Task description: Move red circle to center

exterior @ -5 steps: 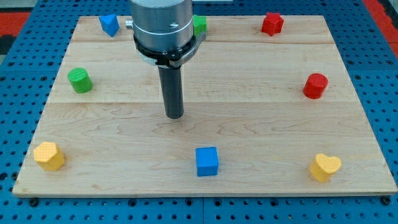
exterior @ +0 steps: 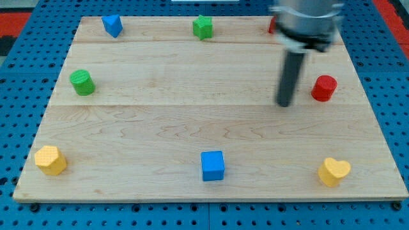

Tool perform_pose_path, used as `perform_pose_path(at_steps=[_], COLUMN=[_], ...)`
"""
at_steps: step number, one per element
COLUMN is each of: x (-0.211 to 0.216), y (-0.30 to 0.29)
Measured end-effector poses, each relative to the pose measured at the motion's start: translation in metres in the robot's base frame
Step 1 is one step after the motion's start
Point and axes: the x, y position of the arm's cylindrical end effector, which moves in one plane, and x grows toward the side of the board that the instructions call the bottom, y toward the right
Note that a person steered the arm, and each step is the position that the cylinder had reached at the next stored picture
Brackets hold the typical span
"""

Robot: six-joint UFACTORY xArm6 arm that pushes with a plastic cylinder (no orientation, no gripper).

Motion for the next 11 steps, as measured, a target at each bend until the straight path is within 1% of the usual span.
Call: perform_pose_path(at_steps=[1, 2, 3, 4, 5, 6, 7, 8, 10, 11], x=[0.034, -0.007, -0.034, -0.035, -0.036, -0.034, -0.001, -0.001, -0.018, -0.015], y=[0.038, 0.099, 0.077, -0.028, -0.115, -0.042, -0.036, -0.098, -0.136, -0.067])
